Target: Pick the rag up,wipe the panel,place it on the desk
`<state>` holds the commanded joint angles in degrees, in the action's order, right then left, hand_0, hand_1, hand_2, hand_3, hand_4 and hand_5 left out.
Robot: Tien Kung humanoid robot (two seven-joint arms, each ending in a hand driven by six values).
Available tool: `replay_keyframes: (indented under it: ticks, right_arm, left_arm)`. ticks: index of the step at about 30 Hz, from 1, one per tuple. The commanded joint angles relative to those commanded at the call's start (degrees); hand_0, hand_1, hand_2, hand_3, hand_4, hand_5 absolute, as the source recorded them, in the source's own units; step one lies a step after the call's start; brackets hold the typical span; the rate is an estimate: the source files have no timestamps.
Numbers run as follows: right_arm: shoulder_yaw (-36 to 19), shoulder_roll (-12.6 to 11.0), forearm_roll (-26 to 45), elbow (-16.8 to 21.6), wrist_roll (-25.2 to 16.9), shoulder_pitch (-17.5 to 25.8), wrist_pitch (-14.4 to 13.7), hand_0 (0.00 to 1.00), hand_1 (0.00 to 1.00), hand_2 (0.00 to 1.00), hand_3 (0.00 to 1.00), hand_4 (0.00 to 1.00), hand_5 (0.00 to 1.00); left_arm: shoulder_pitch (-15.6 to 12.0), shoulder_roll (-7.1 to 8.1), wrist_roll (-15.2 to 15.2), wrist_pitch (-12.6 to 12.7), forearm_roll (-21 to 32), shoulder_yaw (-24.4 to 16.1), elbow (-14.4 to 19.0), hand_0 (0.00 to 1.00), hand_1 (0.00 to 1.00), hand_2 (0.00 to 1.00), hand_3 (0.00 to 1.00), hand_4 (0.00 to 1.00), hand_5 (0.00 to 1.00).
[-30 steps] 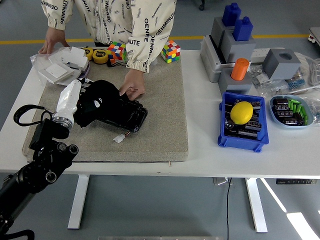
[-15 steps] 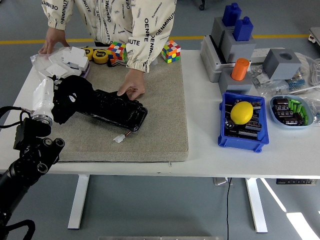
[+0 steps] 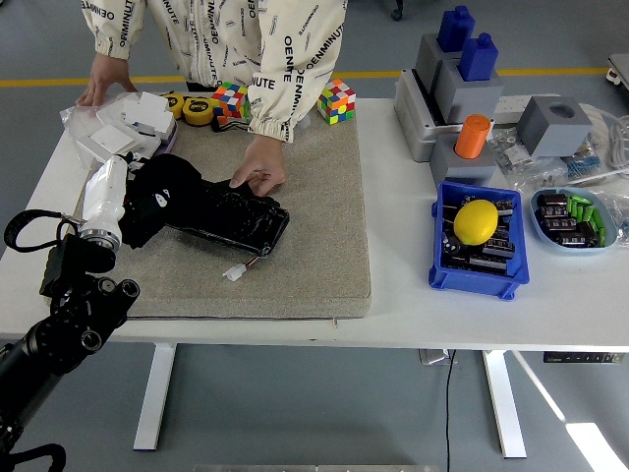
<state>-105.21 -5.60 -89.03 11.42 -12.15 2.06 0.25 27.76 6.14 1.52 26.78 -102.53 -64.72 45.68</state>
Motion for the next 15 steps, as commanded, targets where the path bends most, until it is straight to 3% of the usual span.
replay_keyframes:
  ticks: [15]
  right_arm:
    - [0.2,0.0,0.3,0.2,-0.1,0.1,0.1,0.54,0.557,0.49,0.522,0.882,0.356]
  left_arm:
    - [-1.3,2.42,4.3,-1.6,2.8,14.7,13.0,0.25,0.318,0.394,0.56,0.698,0.002]
